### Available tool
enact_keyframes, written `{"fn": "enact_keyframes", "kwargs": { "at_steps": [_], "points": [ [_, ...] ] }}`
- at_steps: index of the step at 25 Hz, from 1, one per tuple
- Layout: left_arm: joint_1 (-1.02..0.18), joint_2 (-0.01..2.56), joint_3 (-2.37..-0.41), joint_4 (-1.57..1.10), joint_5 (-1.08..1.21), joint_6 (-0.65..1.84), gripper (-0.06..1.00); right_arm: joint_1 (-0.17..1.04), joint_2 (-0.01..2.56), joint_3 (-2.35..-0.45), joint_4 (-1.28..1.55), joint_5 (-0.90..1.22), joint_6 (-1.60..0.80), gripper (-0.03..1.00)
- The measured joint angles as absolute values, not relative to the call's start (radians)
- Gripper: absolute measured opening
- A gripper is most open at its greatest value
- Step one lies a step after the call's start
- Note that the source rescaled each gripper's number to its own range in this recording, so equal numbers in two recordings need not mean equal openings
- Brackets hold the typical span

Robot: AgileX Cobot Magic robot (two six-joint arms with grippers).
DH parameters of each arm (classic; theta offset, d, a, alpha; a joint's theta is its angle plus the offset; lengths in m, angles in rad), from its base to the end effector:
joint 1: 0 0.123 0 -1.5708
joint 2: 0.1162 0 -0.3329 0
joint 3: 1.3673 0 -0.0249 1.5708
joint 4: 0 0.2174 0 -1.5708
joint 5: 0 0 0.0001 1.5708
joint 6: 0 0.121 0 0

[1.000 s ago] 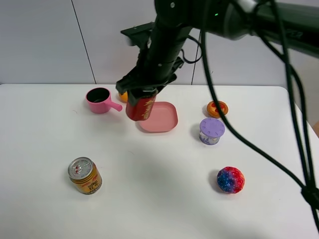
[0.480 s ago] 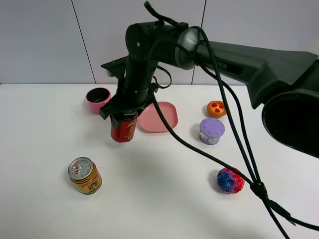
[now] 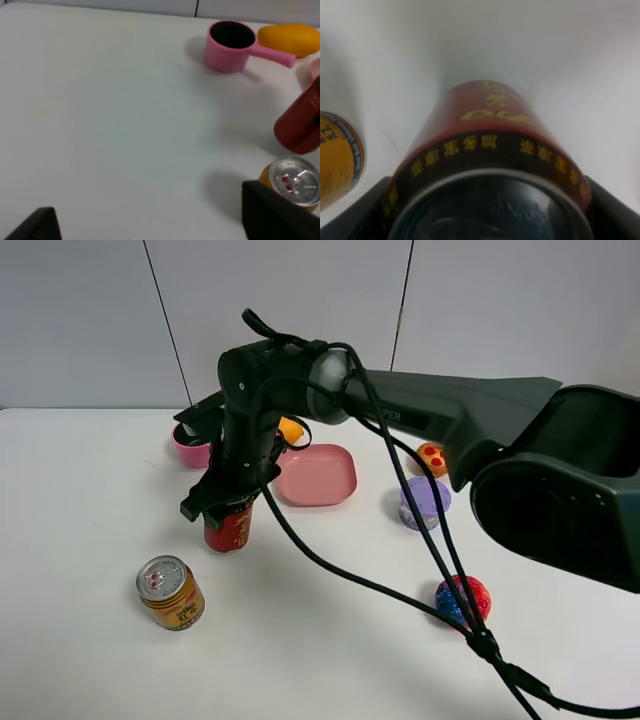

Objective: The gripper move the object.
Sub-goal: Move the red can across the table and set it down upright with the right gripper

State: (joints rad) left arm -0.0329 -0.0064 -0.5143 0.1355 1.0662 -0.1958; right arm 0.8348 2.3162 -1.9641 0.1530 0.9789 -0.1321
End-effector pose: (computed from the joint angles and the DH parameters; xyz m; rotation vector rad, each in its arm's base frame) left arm -0.0583 0.0162 0.2513 -0.1728 2.0143 0.0168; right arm 0.3297 0.3868 0.1934 -1.2481 2.5758 0.3523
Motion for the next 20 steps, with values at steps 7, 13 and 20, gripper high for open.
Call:
{"fn": "enact_keyframes", "kwargs": {
  "at_steps": [7,13,20],
  "points": [
    [-0.033,-0.006,-0.514,0.135,1.066,-0.196,1.0,0.86,2.333,-1.968,0.048,0.988,-0.101,0.0],
    [-0.033,-0.006,-0.514,0.135,1.066,-0.196,1.0,0.86,2.333,-1.968,0.035,0.997,-0.1,0.0],
    [-0.033,-0.006,-0.514,0.135,1.066,-0.196,1.0,0.86,2.333,-1.968,0.039,0.998,-0.1,0.0]
  ]
}}
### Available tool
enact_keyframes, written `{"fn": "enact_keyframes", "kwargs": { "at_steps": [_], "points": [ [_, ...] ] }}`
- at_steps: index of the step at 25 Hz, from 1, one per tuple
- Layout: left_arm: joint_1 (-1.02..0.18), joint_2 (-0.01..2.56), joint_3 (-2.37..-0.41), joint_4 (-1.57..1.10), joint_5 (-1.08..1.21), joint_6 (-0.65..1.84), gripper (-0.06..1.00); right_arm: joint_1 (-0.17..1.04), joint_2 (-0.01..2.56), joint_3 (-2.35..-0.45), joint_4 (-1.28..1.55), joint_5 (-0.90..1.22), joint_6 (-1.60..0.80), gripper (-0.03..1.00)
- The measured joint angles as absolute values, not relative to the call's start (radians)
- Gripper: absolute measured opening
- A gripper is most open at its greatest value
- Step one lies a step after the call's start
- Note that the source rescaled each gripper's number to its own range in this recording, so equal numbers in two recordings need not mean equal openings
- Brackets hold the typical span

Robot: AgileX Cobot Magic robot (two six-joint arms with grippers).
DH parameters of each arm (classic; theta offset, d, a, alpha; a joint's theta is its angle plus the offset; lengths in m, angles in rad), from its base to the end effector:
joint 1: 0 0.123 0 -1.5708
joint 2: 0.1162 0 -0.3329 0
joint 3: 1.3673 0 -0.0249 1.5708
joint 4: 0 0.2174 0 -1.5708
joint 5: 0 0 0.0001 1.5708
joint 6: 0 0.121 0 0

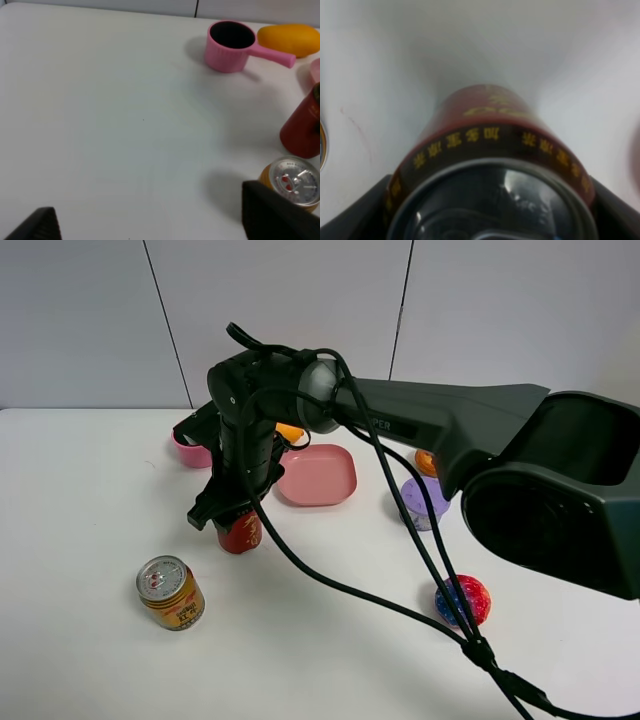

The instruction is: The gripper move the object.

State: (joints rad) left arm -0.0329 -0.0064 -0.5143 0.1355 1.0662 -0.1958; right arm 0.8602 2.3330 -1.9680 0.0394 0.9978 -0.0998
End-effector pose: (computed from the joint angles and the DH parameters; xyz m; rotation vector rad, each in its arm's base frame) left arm -0.0583 0.0162 0.2513 -0.1728 2.0143 0.0168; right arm 0.3279 0.3871 0.1841 -1.3060 2.5597 0.2070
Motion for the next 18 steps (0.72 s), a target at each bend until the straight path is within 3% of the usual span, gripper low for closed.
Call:
{"fn": "enact_keyframes", "kwargs": {
  "at_steps": [2,3,5,6,8,18],
  "points": [
    [-0.033,-0.006,-0.514,0.135,1.066,-0.196,1.0,0.86,2.333,-1.969,0.041,0.998,-0.1,0.06],
    [-0.033,-0.006,-0.514,0.135,1.066,-0.196,1.0,0.86,2.333,-1.97,0.045,0.998,-0.1,0.16],
    [-0.033,-0.006,-0.514,0.135,1.066,-0.196,1.0,0.86,2.333,-1.971,0.048,0.999,-0.096,0.49],
    [-0.033,-0.006,-0.514,0.135,1.066,-0.196,1.0,0.86,2.33,-1.971,0.048,1.0,-0.092,0.6],
    [-0.033,-0.006,-0.514,0.135,1.066,-0.196,1.0,0.86,2.316,-1.971,0.048,1.001,-0.079,0.7],
    [-0.033,-0.006,-0.514,0.135,1.065,-0.196,1.0,0.853,1.942,-1.971,-0.087,0.973,0.0,0.75]
  ]
}}
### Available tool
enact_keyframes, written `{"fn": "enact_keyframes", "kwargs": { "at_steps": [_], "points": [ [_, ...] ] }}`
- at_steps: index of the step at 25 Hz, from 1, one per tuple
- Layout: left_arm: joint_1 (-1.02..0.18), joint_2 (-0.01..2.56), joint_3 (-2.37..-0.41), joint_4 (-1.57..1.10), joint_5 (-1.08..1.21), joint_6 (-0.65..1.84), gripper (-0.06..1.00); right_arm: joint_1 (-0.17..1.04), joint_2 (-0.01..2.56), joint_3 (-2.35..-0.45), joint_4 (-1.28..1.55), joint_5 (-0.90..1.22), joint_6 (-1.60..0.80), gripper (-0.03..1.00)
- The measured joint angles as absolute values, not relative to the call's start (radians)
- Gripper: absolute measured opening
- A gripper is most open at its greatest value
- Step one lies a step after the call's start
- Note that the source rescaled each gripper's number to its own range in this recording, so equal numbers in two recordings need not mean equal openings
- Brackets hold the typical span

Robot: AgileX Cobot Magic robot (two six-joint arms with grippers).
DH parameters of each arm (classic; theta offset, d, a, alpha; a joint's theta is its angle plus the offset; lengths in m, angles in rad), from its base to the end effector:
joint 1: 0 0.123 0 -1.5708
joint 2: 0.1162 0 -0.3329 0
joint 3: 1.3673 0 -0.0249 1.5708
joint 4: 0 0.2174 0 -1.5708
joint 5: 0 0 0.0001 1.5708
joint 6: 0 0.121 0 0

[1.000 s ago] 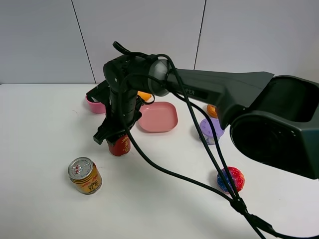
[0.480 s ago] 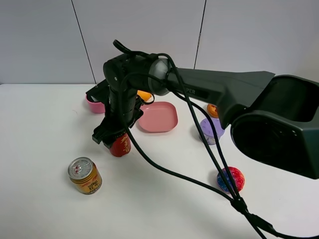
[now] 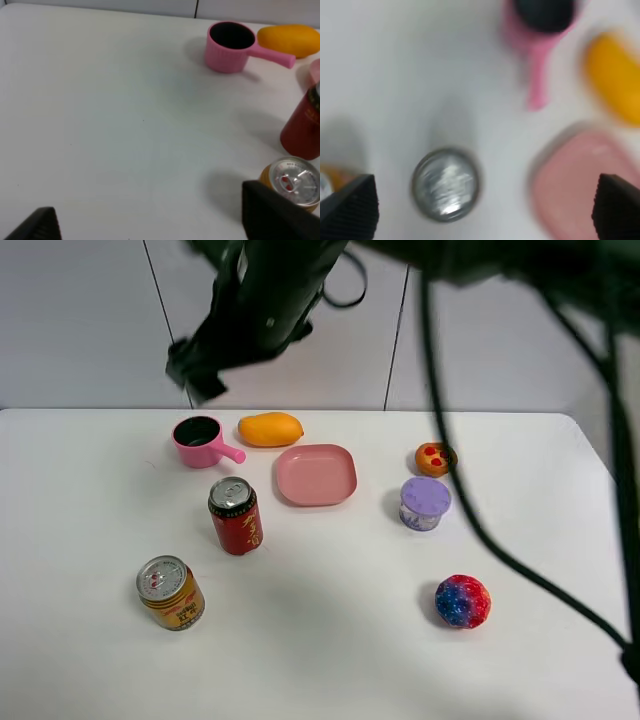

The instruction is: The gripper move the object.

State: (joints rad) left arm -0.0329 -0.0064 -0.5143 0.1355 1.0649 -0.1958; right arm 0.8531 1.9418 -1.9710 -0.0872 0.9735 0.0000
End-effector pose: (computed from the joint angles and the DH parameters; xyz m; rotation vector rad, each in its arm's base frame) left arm -0.0582 0.0162 0.2514 -0.1726 2.0130 0.0167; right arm 0.3012 0.3317 0.3760 -1.0350 2.2121 0.2762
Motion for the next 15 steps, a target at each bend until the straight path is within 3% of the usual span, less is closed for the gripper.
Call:
{"fn": "enact_keyframes", "kwargs": {
  "at_steps": [6,15],
  "points": [
    [-0.033,-0.006,-0.514,0.135,1.065,-0.196,1.0,0.735,1.702,-1.971,-0.343,0.987,0.13,0.75],
    [-0.033,-0.006,-0.514,0.135,1.065,-0.196,1.0,0.554,1.435,-1.971,-0.472,1.209,0.078,0.75]
  ]
}}
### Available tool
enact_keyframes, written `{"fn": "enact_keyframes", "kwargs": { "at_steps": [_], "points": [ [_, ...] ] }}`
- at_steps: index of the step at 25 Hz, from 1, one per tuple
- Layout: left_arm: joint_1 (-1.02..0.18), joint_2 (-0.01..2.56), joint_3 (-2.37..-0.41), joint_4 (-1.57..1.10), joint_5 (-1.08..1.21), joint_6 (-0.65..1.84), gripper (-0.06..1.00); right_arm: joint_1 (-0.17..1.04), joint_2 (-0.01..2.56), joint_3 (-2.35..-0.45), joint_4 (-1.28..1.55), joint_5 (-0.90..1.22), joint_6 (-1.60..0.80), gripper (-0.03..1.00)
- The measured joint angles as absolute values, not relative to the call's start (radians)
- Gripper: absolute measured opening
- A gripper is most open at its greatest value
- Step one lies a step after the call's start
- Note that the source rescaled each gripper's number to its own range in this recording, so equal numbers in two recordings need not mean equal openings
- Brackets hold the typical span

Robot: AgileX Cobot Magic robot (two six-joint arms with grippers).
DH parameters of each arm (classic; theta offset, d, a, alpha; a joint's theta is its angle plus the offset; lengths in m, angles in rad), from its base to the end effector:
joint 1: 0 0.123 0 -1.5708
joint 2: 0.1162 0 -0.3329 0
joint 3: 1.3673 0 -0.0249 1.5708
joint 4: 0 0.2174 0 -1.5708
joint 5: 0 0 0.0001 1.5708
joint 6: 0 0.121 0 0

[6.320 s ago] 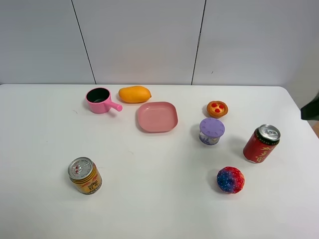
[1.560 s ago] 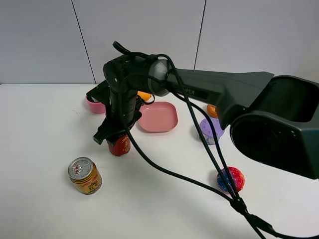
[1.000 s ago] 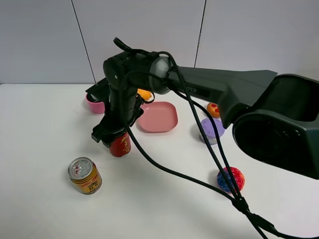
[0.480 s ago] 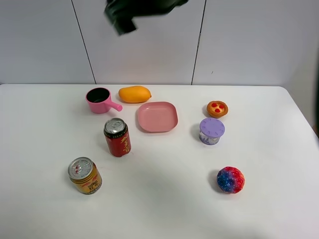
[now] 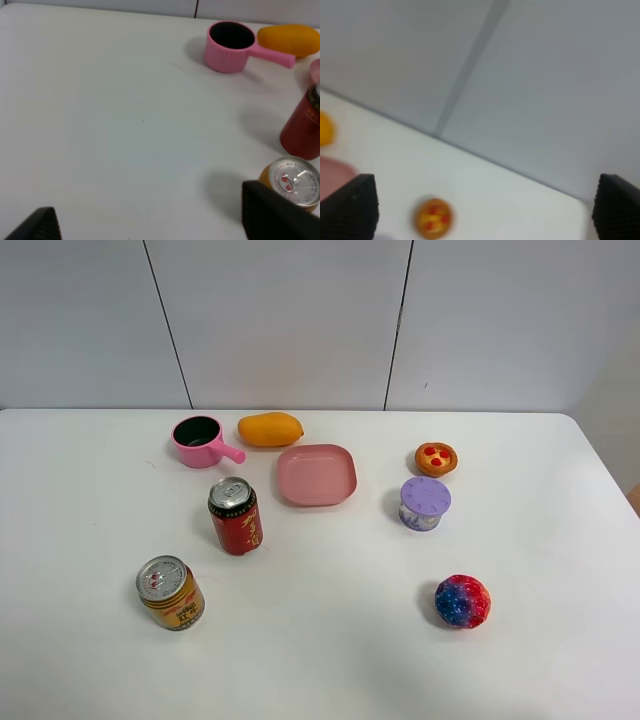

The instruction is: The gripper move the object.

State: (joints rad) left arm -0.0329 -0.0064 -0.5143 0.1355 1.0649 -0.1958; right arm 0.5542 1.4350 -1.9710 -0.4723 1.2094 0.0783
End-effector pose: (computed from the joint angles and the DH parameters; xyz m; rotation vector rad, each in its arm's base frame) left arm -0.0582 0.0162 0.2514 -0.1726 2.0130 0.0167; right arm 0.2388 0.0872 0.5460 -0.4150 2.0232 -0.1868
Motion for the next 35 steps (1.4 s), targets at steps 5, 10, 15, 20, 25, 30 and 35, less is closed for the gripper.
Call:
{"fn": "enact_keyframes", "kwargs": {
  "at_steps": [5,10,15,20,25,30,35],
  "points": [
    [-0.033,-0.006,-0.514,0.135,1.065,-0.196,1.0,0.512,1.307,-1.972,-0.533,1.218,0.056,0.75],
    [-0.033,-0.006,-0.514,0.135,1.065,-0.196,1.0,0.511,1.15,-1.974,-0.442,1.218,0.0,0.75],
    [-0.033,-0.006,-0.514,0.135,1.065,-0.196,1.0,0.511,1.001,-1.971,-0.348,1.219,-0.078,0.75],
    [-0.033,-0.006,-0.514,0.134,1.065,-0.196,1.0,0.51,0.855,-1.969,-0.305,1.219,-0.101,0.76],
    [-0.033,-0.006,-0.514,0.134,1.065,-0.196,1.0,0.452,0.673,-1.803,-0.295,1.216,-0.101,0.76],
    [-0.033,-0.006,-0.514,0.134,1.065,-0.196,1.0,0.278,0.474,-1.488,-0.303,1.22,-0.101,0.76],
    [-0.033,-0.006,-0.514,0.134,1.065,-0.196,1.0,0.114,0.309,-1.169,-0.258,1.22,-0.059,0.76]
  ]
}}
